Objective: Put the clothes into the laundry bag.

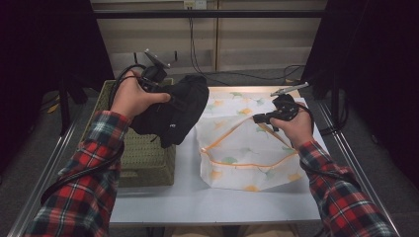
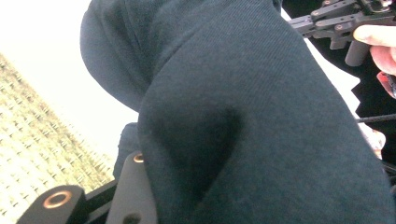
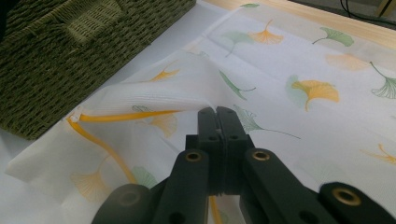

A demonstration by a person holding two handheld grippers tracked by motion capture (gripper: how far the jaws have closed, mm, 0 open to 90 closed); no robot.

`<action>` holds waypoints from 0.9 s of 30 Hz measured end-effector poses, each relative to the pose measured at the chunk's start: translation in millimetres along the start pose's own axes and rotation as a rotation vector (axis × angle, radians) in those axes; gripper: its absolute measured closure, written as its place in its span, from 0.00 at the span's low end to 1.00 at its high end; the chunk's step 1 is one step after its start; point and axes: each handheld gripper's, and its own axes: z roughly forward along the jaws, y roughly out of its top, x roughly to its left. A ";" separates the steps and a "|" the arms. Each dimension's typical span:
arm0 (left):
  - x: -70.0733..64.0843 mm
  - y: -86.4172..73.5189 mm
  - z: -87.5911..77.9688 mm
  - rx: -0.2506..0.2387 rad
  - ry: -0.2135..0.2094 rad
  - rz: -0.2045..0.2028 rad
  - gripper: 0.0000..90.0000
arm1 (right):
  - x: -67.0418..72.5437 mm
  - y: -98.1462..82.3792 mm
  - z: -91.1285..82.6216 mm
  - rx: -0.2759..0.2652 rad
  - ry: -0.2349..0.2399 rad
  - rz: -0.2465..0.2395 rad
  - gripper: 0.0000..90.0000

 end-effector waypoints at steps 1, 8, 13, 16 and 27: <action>-2.2 -0.4 1.7 0.001 0.000 0.001 0.65 | 0.1 -0.1 0.0 0.000 -0.001 0.000 1.00; -12.8 -2.2 13.8 0.024 -0.032 0.042 0.65 | -1.0 -1.7 -0.8 0.003 -0.006 0.000 1.00; -20.3 -1.9 17.7 0.038 -0.051 0.054 0.65 | -1.6 -1.9 0.0 0.004 -0.011 0.003 1.00; -25.2 -1.9 20.2 0.044 -0.050 0.064 0.65 | -1.9 -1.6 0.4 0.003 -0.008 0.003 1.00; -40.6 -3.5 34.6 0.062 -0.071 0.097 0.65 | 2.5 1.7 1.6 0.008 -0.019 -0.008 1.00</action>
